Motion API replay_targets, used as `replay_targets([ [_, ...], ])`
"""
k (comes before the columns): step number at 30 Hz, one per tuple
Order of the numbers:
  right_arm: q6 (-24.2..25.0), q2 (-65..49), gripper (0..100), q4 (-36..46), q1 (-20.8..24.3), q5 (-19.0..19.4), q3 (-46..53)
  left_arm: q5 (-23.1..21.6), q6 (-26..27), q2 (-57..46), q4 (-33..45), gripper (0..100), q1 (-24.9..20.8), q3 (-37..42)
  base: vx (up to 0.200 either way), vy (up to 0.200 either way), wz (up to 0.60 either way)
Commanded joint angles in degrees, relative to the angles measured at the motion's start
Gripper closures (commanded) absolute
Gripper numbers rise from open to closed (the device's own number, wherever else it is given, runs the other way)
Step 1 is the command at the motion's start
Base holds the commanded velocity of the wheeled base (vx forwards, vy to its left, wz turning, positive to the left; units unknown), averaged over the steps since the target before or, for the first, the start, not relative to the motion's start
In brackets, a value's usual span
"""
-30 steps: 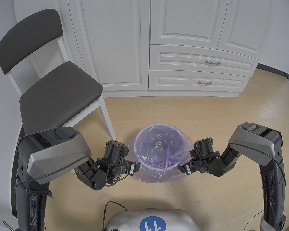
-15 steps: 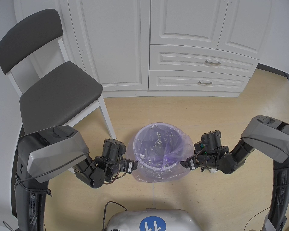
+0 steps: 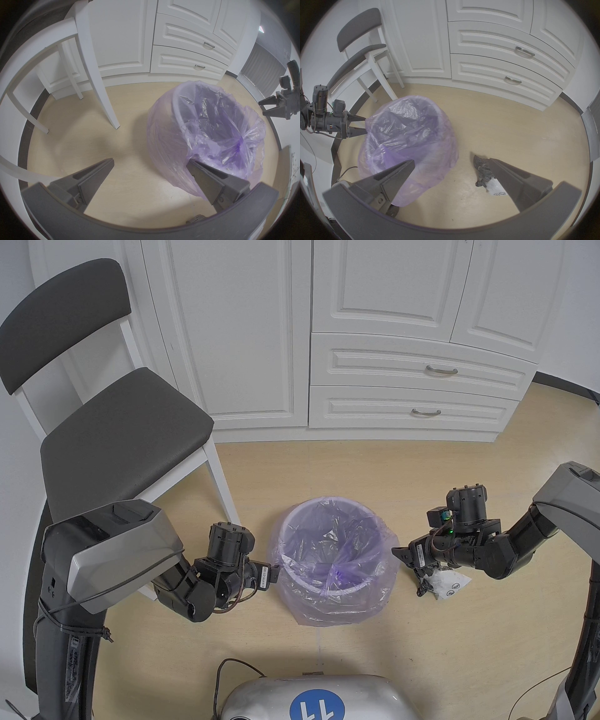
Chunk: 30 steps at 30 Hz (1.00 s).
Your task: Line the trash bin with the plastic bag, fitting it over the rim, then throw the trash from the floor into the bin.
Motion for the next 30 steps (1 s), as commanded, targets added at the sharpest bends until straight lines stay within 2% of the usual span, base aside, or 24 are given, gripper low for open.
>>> replay_targets([
  [1,-0.2,3.3,0,2.0,-1.5,0.4,-2.6,0.0,-0.7,1.9,-0.1,0,0.2,-1.5,0.0,0.0,0.0],
  [4,-0.1,9.9,0,1.4,-1.5,0.4,-5.9,0.1,-2.9,1.7,-0.1,0,0.2,-2.1,0.0,0.0,0.0],
  [9,0.3,16.1,0,1.6,-1.5,0.5,-9.9,0.1,-3.0,1.5,-0.1,0,0.2,-2.1,0.0,0.0,0.0],
  [14,2.8,20.9,0,2.1,-1.6,0.6,-13.8,0.1,-3.1,1.7,-0.1,0,0.2,-2.5,0.0,0.0,0.0],
  [19,10.2,25.5,0,3.6,-1.6,2.3,-20.7,0.1,-4.1,2.7,-2.9,0,0.2,-3.0,0.0,0.0,0.0],
  [25,14.9,26.5,0,9.9,-2.1,3.0,-26.6,0.1,-4.3,3.3,-3.1,0,0.2,-3.9,0.0,0.0,0.0],
  [26,16.1,27.2,0,13.2,-2.1,2.2,-29.2,0.1,-4.3,3.3,-3.1,0,0.2,-3.8,0.0,0.0,0.0],
  [29,19.0,30.9,0,17.2,-2.1,-1.4,-35.7,0.1,-4.3,3.2,-3.1,0,0.2,-3.8,0.0,0.0,0.0],
  [30,19.0,30.9,0,17.2,-2.1,-1.4,-35.7,0.1,-4.3,3.2,-3.1,0,0.2,-3.8,0.0,0.0,0.0],
])
